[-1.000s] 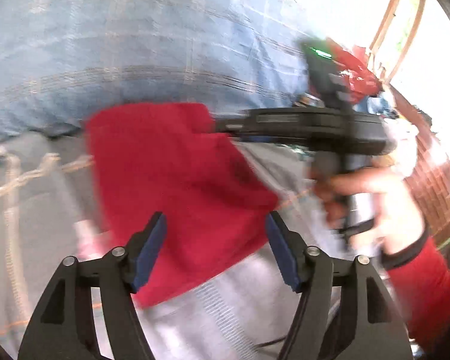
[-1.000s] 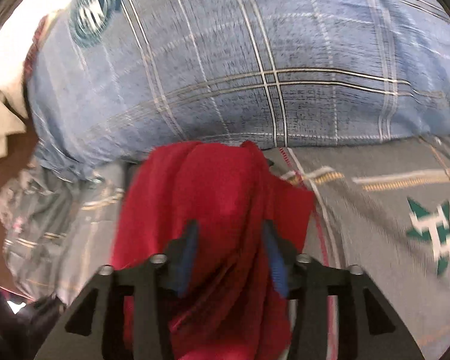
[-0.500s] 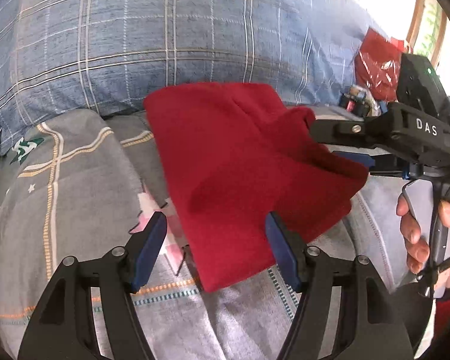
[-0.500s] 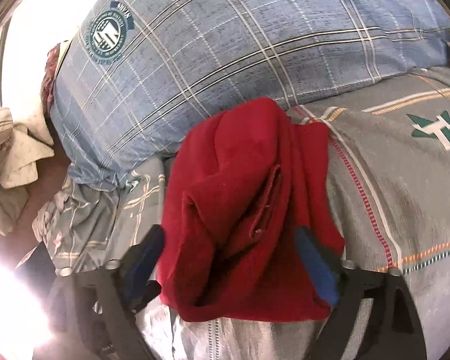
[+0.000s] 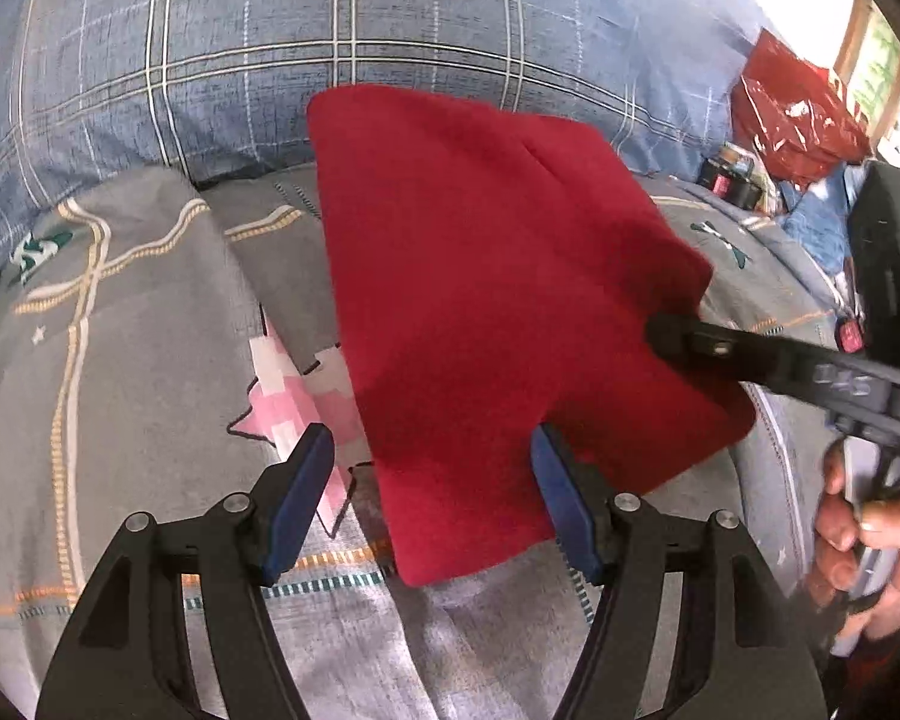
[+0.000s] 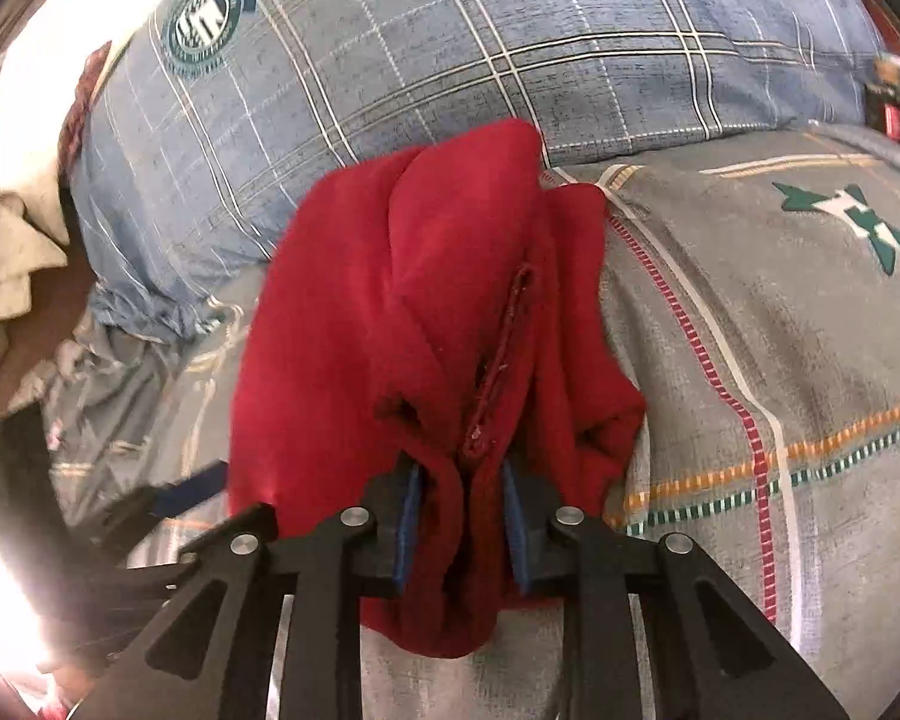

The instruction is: Fold small clothes

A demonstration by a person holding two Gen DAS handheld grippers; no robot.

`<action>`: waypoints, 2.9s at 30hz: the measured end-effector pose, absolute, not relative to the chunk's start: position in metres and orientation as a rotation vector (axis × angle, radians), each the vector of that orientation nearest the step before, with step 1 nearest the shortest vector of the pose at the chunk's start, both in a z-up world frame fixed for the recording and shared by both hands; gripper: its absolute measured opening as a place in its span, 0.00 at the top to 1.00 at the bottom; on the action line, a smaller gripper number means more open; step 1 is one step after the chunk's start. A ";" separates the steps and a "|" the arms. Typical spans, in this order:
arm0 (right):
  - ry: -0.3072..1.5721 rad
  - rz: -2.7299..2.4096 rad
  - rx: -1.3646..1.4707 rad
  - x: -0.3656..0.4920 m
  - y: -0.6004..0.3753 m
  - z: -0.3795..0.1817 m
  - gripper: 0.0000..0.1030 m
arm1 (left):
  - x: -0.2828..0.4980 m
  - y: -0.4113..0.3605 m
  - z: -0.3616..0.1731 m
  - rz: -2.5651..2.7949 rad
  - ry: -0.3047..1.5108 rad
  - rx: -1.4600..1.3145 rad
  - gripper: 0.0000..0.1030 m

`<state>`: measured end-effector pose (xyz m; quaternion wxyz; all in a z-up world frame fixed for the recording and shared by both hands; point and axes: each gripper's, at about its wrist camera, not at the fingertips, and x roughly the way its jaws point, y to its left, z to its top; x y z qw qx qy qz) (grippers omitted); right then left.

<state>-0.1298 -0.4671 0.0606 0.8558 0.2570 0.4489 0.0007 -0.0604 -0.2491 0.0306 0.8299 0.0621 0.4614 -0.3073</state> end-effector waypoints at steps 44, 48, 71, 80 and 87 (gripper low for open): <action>0.859 -0.190 0.343 -0.103 -0.465 0.076 0.50 | -0.030 -0.229 0.051 -0.644 1.017 -0.066 0.20; 0.854 -0.127 0.424 -0.106 -0.478 0.068 0.43 | -0.010 -0.226 0.050 -0.683 1.040 -0.157 0.17; 0.779 -0.021 0.370 -0.078 -0.468 0.058 0.52 | 0.016 -0.260 0.030 -0.809 1.070 -0.176 0.40; 0.673 -0.005 0.235 -0.112 -0.418 0.112 0.56 | -0.025 -0.235 0.101 -0.859 0.975 -0.110 0.48; 0.702 0.105 0.372 -0.161 -0.395 0.118 0.56 | -0.089 -0.185 0.107 -0.817 0.967 -0.034 0.48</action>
